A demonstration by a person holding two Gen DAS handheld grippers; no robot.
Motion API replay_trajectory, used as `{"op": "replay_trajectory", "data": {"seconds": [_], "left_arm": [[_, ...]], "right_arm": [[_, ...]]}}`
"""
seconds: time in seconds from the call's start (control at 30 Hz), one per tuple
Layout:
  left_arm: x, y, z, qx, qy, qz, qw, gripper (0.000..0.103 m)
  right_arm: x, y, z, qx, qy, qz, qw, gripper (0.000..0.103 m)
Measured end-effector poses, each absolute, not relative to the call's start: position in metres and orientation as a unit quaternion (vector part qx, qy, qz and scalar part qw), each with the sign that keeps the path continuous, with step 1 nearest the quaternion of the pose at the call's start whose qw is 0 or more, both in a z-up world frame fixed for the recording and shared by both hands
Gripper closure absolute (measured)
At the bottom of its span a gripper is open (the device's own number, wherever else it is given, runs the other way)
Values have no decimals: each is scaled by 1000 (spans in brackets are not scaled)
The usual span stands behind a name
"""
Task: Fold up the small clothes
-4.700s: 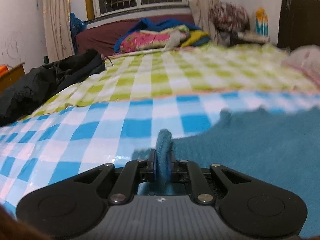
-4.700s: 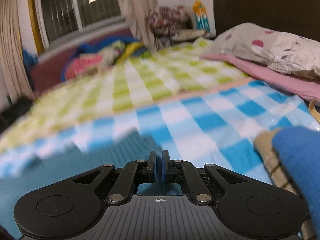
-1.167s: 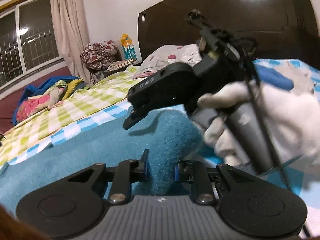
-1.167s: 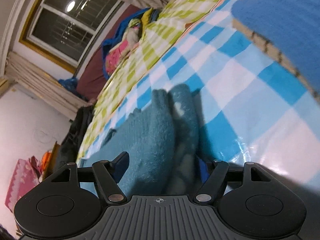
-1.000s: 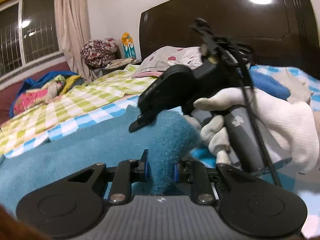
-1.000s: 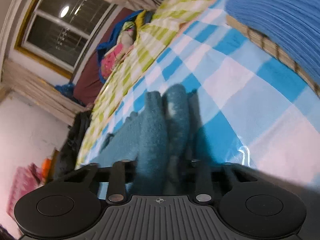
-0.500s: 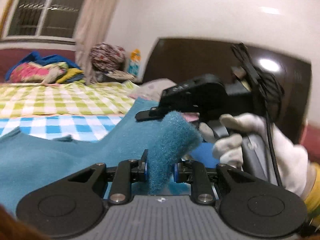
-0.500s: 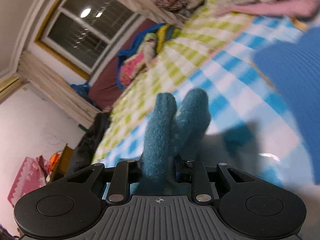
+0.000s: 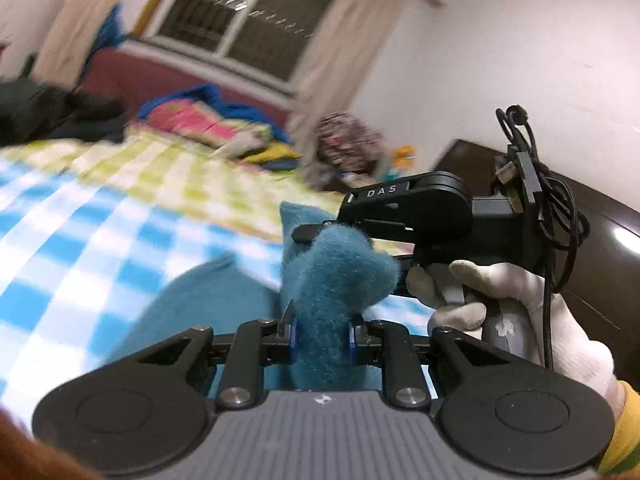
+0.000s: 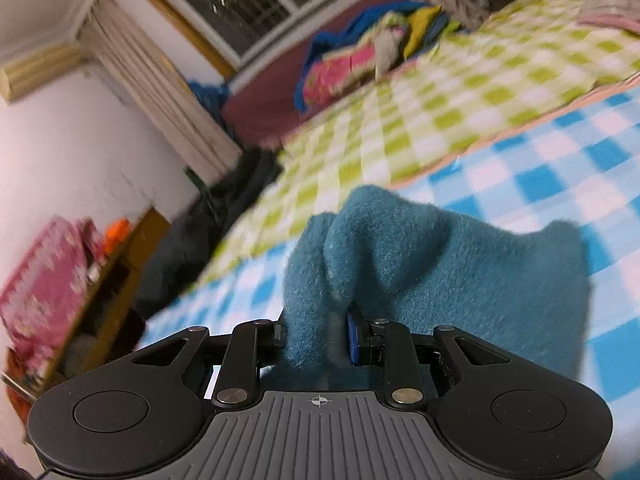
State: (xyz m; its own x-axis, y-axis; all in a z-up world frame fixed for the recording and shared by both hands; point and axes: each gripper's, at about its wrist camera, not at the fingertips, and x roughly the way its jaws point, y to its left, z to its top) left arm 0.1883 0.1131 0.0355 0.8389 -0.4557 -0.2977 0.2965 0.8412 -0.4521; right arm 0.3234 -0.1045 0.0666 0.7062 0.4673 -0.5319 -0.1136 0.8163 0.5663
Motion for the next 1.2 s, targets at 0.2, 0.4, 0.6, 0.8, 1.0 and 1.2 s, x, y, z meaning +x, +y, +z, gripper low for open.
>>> {"op": "replay_trajectory", "data": {"seconds": [0.2, 0.4, 0.6, 0.8, 1.0, 1.2], "left_arm": [[211, 152, -10, -222, 237, -150, 934, 69], [204, 171, -28, -251, 264, -121, 923, 63], [187, 177, -11, -241, 273, -103, 926, 63], [164, 166, 25, -169, 234, -81, 954, 63], [148, 147, 60, -106, 168, -77, 977, 63], [188, 90, 59, -21, 181, -174, 968, 63]], "right_arm": [[350, -55, 15, 237, 379, 167, 879, 64], [345, -25, 15, 196, 362, 197, 890, 39], [348, -17, 28, 199, 356, 240, 881, 28], [332, -53, 55, 223, 315, 250, 888, 32], [300, -93, 71, 186, 276, 221, 917, 39], [283, -130, 58, 182, 286, 168, 926, 40]]}}
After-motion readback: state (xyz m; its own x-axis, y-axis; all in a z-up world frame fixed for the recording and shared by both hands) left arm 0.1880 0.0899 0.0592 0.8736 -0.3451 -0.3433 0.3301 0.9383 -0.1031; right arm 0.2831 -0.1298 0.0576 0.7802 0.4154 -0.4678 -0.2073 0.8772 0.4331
